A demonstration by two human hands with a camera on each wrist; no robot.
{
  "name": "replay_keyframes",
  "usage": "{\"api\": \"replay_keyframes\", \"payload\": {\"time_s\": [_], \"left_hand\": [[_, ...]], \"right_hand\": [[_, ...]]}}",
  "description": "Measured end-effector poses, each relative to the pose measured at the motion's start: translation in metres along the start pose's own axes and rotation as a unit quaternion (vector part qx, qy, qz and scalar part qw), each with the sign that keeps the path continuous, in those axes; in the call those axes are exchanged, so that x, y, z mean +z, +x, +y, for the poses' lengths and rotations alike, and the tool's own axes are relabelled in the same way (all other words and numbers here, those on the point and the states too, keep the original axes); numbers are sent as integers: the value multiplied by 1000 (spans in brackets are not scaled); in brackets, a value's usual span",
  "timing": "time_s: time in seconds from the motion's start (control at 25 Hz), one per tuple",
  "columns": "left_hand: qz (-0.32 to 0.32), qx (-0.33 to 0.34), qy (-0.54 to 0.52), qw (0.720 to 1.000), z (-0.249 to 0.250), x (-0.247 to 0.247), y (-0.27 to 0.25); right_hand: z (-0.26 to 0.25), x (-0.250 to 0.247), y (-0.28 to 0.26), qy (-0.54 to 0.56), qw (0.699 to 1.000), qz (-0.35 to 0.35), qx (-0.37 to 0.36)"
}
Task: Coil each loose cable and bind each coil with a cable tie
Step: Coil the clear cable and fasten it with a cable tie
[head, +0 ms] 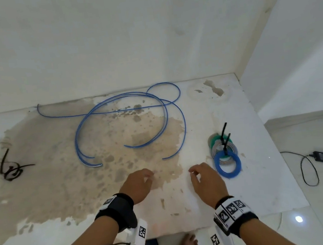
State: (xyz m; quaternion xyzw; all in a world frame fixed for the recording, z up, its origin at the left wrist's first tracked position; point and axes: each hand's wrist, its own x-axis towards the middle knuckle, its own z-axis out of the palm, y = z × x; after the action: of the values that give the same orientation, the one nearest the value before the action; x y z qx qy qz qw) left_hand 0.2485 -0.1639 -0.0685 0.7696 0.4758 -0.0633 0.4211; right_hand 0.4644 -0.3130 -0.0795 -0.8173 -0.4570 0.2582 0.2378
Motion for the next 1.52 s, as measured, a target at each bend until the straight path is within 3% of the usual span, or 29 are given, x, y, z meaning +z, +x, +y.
{"api": "replay_keyframes", "payload": {"time_s": [0.08, 0.24, 0.56, 0.84, 1.16, 1.36, 1.52], "left_hand": [[21, -3, -23, 999, -5, -15, 4], [103, -22, -40, 994, -32, -52, 25], [261, -198, -41, 944, -116, -153, 79], [228, -195, -27, 954, -166, -216, 125], [262, -178, 51, 947, -162, -222, 118], [204, -164, 42, 964, -149, -226, 129], [215, -159, 97, 959, -146, -224, 131]], "right_hand": [[-27, 9, 29, 1, 998, -64, -3], [-81, 30, 91, -31, 995, -93, 0], [-155, 83, 156, -71, 990, -125, 6], [-160, 105, 158, -70, 991, -104, 42], [-159, 107, 161, -75, 990, -112, 34], [-156, 106, 163, -84, 988, -125, 31], [-155, 106, 164, -84, 986, -138, 36]]}}
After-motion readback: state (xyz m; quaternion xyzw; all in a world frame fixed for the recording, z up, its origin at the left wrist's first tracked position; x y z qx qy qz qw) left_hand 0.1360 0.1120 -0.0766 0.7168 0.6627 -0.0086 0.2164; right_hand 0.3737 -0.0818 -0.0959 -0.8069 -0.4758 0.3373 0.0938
